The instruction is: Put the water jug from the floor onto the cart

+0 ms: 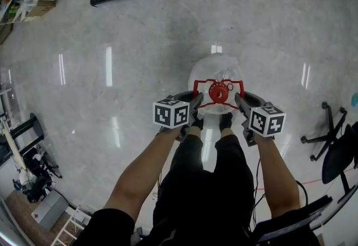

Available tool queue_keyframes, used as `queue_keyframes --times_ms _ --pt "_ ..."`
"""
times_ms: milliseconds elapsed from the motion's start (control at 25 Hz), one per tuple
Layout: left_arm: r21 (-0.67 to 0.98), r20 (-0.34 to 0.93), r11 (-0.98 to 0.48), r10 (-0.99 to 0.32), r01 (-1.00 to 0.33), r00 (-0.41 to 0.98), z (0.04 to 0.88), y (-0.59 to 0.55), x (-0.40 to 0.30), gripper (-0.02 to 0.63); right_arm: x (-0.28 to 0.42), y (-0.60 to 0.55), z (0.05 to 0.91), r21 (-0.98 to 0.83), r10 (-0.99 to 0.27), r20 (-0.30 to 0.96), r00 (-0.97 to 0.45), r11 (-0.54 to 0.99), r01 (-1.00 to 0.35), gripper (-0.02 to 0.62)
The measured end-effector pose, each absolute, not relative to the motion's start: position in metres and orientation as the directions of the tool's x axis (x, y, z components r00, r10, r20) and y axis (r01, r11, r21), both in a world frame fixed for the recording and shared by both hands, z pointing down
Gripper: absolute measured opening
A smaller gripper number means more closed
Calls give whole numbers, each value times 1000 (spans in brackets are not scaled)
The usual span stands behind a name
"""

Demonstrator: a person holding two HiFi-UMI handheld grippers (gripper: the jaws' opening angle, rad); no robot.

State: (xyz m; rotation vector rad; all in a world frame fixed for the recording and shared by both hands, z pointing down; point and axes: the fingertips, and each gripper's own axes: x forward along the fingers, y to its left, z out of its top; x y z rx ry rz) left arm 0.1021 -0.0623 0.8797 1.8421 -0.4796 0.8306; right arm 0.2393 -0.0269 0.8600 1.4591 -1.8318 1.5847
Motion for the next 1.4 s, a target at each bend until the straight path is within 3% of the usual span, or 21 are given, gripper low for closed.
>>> queue_keyframes --times_ms 240,680,1040,1400 --pt "644 704 -419 -3 -640 710 786 -70 97 74 232 -40 764 -556 -499 739 -453 -72 -828 86" --pt "609 645 -437 -212 -662 734 623 -129 60 74 190 -111 599 -527 -586 662 -467 79 -846 86" --pt "632 559 -469 -275 -617 782 553 -222 26 74 155 -200 544 -541 -638 611 -470 98 -836 86" --pt "618 569 -384 -384 -686 727 537 -344 3 74 128 -339 527 -537 -595 561 -576 268 -800 87"
